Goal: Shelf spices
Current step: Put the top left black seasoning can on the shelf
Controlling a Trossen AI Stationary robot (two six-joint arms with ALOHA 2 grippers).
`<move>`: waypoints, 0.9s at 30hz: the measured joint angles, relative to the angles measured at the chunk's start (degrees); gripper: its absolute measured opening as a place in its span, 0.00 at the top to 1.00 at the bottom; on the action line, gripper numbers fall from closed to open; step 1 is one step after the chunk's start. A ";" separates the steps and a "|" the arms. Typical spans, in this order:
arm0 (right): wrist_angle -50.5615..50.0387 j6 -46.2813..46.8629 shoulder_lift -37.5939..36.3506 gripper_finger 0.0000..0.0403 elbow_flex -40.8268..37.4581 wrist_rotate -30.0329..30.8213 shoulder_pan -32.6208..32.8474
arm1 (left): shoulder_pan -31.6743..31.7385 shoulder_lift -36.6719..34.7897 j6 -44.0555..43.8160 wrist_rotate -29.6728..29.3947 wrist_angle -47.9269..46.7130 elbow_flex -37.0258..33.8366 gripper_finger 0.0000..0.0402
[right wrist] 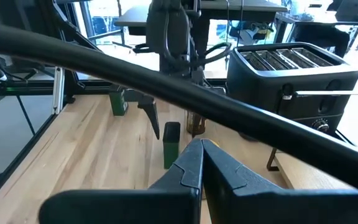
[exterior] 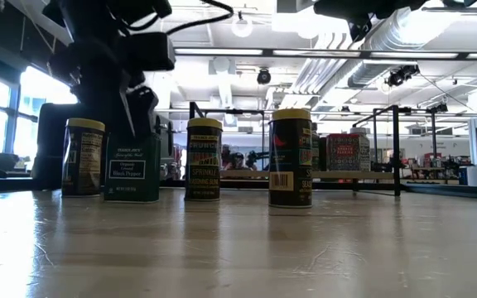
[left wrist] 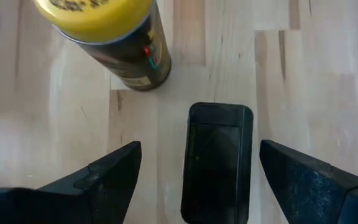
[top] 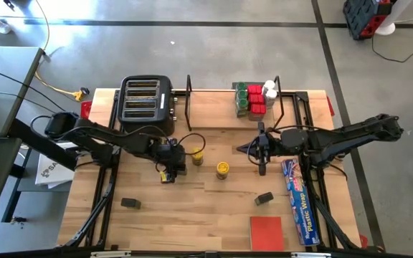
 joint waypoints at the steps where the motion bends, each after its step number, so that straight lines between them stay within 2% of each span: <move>1: -0.04 -0.01 0.01 1.00 0.00 0.00 0.00 | 0.11 0.53 0.08 0.00 0.13 0.00 0.20; 4: -0.03 0.12 0.01 1.00 0.00 0.00 0.00 | 0.11 1.93 -0.08 -0.42 0.17 0.00 0.23; 7: 0.40 1.49 0.01 1.00 0.00 0.00 0.00 | 0.10 3.38 0.01 -0.29 0.17 0.00 0.31; 12: 3.45 2.58 -0.66 1.00 0.02 0.11 2.00 | 0.09 4.04 -1.77 -0.63 -0.12 0.64 0.52; 16: 3.71 2.69 -2.77 1.00 0.04 1.95 4.17 | 0.09 3.78 -2.47 0.07 -2.82 4.32 0.71; 20: 3.65 2.46 -5.22 1.00 0.04 5.50 7.05 | 0.09 3.80 -2.47 1.73 -9.48 11.69 0.71; 23: 3.57 1.17 -6.92 1.00 0.04 7.86 8.96 | 0.17 3.80 -2.33 1.73 -15.40 19.75 0.71; 27: 3.00 -0.52 -8.09 1.00 0.07 10.86 10.76 | 2.76 4.96 0.37 0.65 -18.79 31.65 0.71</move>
